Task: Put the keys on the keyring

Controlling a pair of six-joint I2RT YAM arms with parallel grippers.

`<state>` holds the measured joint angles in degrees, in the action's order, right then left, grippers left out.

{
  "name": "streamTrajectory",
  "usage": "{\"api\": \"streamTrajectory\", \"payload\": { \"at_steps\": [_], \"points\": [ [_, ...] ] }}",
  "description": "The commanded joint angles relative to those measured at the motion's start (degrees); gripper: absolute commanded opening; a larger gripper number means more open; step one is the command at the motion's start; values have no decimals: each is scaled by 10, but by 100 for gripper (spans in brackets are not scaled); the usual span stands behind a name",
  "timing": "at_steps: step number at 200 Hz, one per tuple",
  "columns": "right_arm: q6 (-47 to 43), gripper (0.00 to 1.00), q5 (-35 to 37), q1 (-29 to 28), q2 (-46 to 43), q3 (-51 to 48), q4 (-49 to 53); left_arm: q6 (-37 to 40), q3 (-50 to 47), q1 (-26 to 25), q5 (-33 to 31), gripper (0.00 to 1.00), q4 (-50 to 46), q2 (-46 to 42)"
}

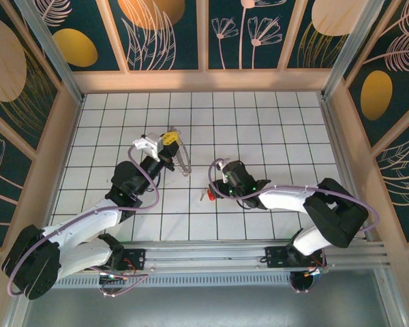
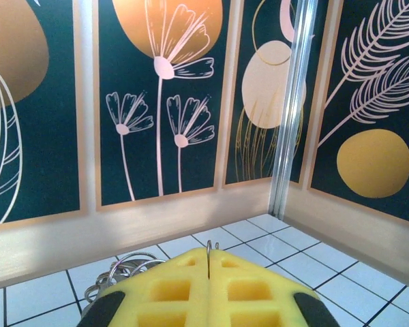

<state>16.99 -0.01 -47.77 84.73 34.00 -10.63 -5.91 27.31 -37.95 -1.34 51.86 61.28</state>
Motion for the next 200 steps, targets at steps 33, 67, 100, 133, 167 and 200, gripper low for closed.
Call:
{"api": "streamTrajectory", "payload": {
  "at_steps": [33,67,100,133,167,200],
  "points": [
    [20,52,-9,-33,-22,-4,8,-17,1,-1,18,0,41,14],
    [11,46,-1,-30,-8,-3,1,-22,1,-1,21,0,47,20],
    [-11,41,-43,-16,8,6,-17,-22,1,-1,20,0,46,23],
    [-25,42,-89,-2,24,15,-31,-22,2,-1,19,0,45,22],
    [-37,44,-105,-1,55,29,-39,-23,3,-1,20,0,44,22],
    [-42,45,-93,0,85,40,-47,-23,3,-1,20,0,41,19]
  ]
}}
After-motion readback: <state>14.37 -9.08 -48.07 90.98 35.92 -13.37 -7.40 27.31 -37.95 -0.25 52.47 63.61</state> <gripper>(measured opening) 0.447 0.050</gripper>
